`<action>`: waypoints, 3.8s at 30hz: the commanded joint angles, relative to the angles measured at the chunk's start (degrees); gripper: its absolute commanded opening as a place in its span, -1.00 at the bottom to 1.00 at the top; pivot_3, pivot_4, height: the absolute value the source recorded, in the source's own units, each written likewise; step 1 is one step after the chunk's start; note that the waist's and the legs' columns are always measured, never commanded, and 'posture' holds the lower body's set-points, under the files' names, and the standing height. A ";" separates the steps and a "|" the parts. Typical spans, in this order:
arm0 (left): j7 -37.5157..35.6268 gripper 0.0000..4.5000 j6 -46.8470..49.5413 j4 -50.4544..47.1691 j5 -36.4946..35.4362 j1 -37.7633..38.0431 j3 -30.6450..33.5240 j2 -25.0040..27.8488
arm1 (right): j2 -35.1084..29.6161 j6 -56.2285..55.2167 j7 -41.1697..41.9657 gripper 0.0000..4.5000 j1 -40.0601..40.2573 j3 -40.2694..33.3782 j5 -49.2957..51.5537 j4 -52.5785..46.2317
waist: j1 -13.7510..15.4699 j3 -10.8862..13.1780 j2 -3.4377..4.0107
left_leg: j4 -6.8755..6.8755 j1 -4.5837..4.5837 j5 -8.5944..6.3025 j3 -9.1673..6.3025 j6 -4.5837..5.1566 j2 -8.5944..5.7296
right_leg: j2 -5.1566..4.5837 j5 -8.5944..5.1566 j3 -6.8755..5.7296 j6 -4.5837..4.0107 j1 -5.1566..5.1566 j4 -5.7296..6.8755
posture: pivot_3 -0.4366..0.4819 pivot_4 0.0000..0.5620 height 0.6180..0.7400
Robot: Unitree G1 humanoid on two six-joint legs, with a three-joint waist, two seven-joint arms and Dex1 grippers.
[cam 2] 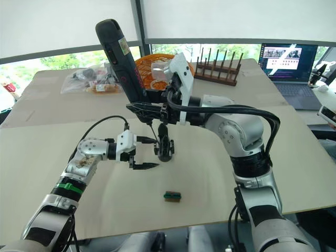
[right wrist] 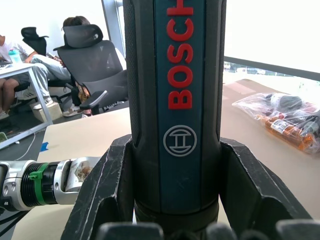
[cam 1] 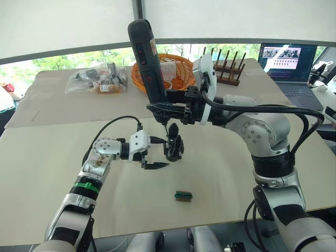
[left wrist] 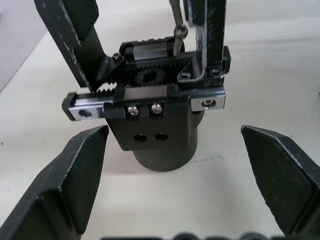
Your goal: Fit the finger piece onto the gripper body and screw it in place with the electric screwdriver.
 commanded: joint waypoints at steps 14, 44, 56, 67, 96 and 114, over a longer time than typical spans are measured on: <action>0.50 1.00 -1.66 -0.79 0.61 -1.07 -0.23 -0.27 | 0.65 -2.02 -0.06 -0.14 0.62 -2.57 -0.24 -3.44 | 0.00 0.00 0.00 | 0.00 -0.01 0.00 0.00 0.00 0.00 | 0.00 0.00 0.00 0.00 0.00 0.00 | -0.05 -0.47 1.00; 1.19 1.00 -2.51 -0.37 0.99 -1.39 -0.24 -0.84 | 1.79 -1.25 -0.33 -0.14 0.81 -2.78 -0.12 -4.01 | 0.00 0.00 0.00 | 0.00 -0.01 0.00 0.00 0.00 -0.01 | 0.00 0.00 0.00 0.00 -0.01 0.00 | -0.05 -0.47 1.00; 1.28 1.00 -2.82 -0.25 0.94 -1.55 -0.09 -0.63 | 1.22 -1.01 0.31 -0.14 1.72 -2.48 -0.33 -4.69 | 0.00 0.00 0.00 | 0.00 -0.01 0.00 0.00 0.00 -0.01 | 0.00 0.00 0.00 0.00 -0.01 0.00 | -0.05 -0.47 1.00; 1.07 1.00 -2.69 -0.65 0.87 -1.62 -0.22 -0.64 | 1.03 -2.20 0.63 -0.14 1.89 -2.36 -1.34 -4.80 | 0.00 0.00 0.00 | 0.00 -0.01 0.00 0.00 0.00 -0.01 | 0.00 0.00 0.00 0.00 -0.01 0.00 | -0.05 -0.47 1.00; 1.25 1.00 -3.04 -0.60 1.02 -1.38 -0.33 -0.76 | 1.55 -4.01 1.32 -0.14 1.65 -2.06 -2.59 -4.16 | 0.00 0.00 0.00 | 0.00 -0.01 0.00 0.00 0.00 -0.01 | 0.00 0.00 0.00 0.00 -0.01 0.00 | -0.05 -0.47 1.00; 1.24 1.00 -3.65 0.03 1.11 -1.43 -0.37 -0.77 | 1.17 -3.21 1.64 -0.14 2.30 -2.13 -2.51 -4.90 | 0.01 0.00 0.00 | 0.00 -0.01 0.00 0.00 0.00 -0.01 | 0.00 0.00 0.00 0.00 -0.01 0.00 | -0.05 -0.47 1.00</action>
